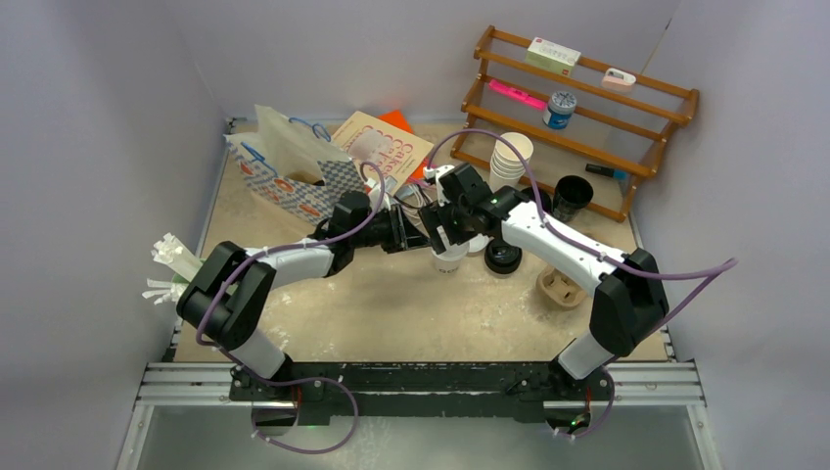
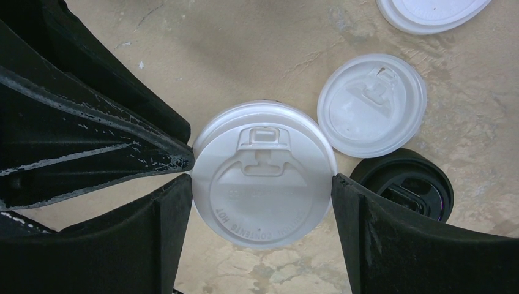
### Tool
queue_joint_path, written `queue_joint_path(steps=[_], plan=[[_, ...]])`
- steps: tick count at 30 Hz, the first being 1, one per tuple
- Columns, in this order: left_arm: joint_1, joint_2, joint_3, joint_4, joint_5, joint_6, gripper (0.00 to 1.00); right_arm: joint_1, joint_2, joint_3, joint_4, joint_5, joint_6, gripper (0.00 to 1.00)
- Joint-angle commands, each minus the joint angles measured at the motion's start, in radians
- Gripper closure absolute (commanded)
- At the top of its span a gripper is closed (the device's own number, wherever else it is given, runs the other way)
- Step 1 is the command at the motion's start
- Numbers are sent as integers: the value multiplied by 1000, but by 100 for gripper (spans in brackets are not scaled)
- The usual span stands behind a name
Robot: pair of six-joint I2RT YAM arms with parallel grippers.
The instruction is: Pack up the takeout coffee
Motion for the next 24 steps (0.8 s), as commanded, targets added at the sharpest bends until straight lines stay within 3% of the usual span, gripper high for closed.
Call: queue_joint_path(steps=[1,24], plan=[[-15,14,8,-36,5,63,79,8,12,-24,-16,31,-9,16],[-23,28,23,-102,-8,113,81,16,-35,-201,66,60,78,20]])
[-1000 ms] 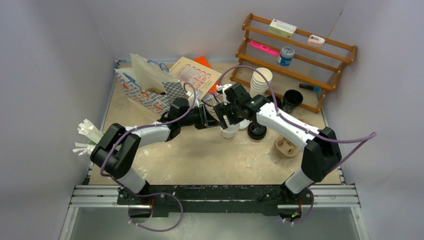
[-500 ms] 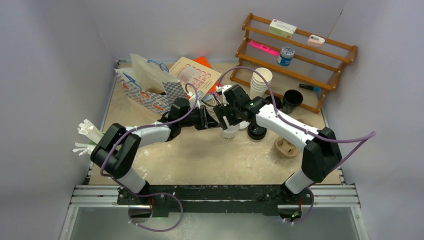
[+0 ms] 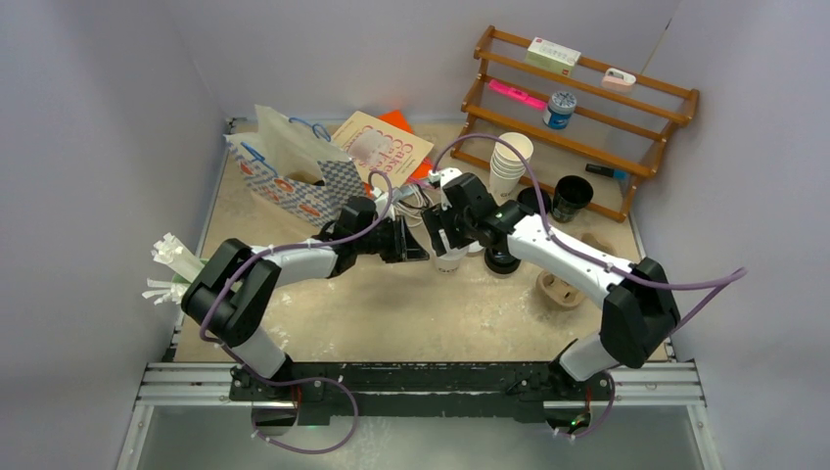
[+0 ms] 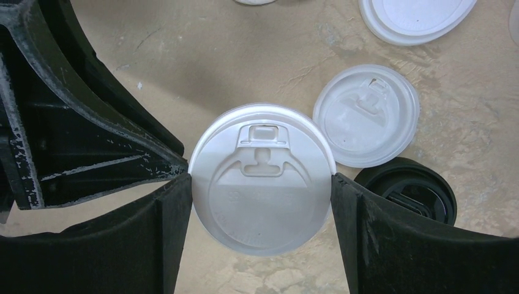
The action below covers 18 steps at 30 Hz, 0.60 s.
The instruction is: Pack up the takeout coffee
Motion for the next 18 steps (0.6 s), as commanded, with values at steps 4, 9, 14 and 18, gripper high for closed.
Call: queue_joint_path(steps=[4,9,14,18], plan=[[-4,-7,26,8,-6,27,81,14,21,-127,-37,31,62,21],[-4,-22,35,-4,-13,35,81,35,23,-137,-41,67,71,21],[-3,-53,49,-24,-30,42,81,42,11,-42,-92,114,128,20],[-3,-70,49,-28,-33,36,80,41,18,64,-181,149,251,10]])
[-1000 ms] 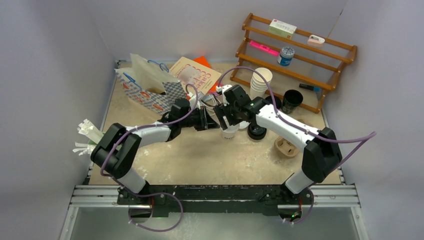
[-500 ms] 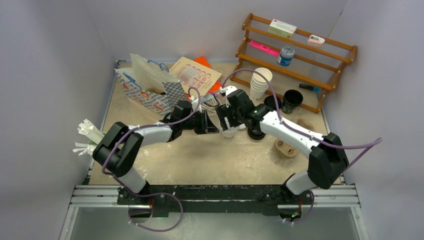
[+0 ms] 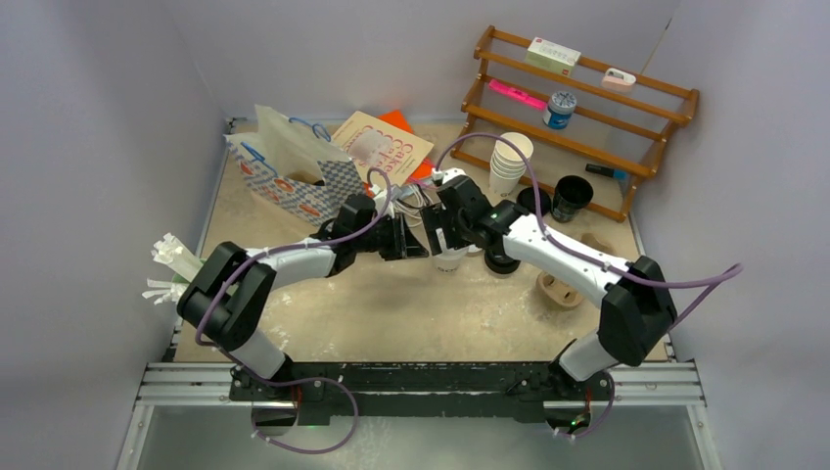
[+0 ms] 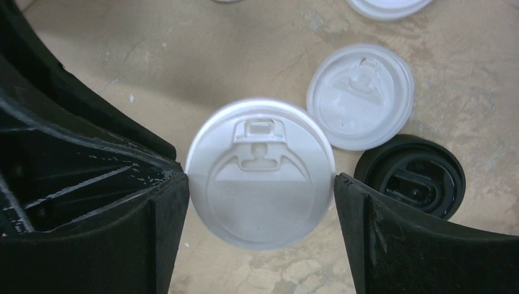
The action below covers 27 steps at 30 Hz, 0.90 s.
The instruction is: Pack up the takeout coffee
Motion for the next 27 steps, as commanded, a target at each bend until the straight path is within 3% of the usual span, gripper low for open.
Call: queue_joint_path(steps=[1,5,17,27], plan=[[-2,-53,34,9,-12,18,80,3,29,91,-207,25,157,7],[-2,-53,32,10,-12,14,80,3,38,147,-228,-14,178,2],[-2,-71,32,9,-5,-11,79,-11,52,254,-289,-31,144,2],[-2,-82,-18,104,20,-120,74,-217,118,293,-215,-267,104,27]])
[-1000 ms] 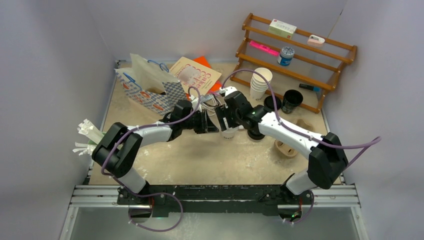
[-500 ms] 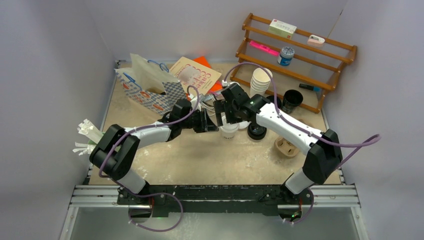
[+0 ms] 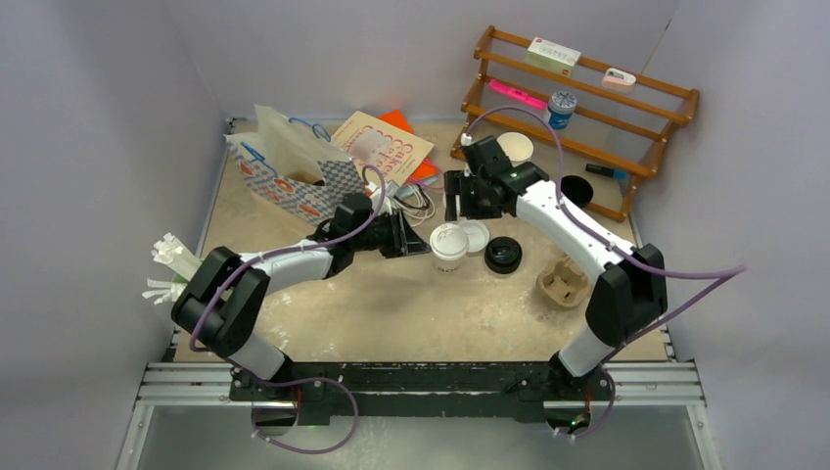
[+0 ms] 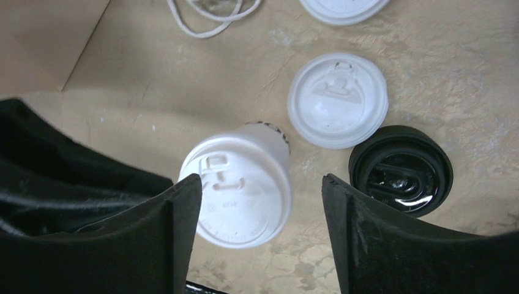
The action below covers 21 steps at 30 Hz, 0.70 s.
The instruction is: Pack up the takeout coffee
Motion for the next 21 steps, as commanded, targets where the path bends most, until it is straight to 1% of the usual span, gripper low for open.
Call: queue_joint_path(steps=[1,3,6,9,11,19,21], plan=[[-2,-42,-9,72,18,-41,71,-54,34,40,32,-129,-20,31],[-2,-48,-5,72,13,-41,67,-57,44,41,39,-133,-22,37],[-2,-44,5,72,13,-42,64,-62,51,27,53,-144,-19,47],[-1,-37,11,77,12,-43,64,-64,54,15,60,-145,-10,55],[-1,-28,15,85,13,-45,66,-67,53,9,61,-144,-7,59],[5,21,51,108,18,-40,73,-66,16,-52,39,-138,-2,61],[8,28,57,108,21,-35,74,-67,9,-62,26,-127,-2,63]])
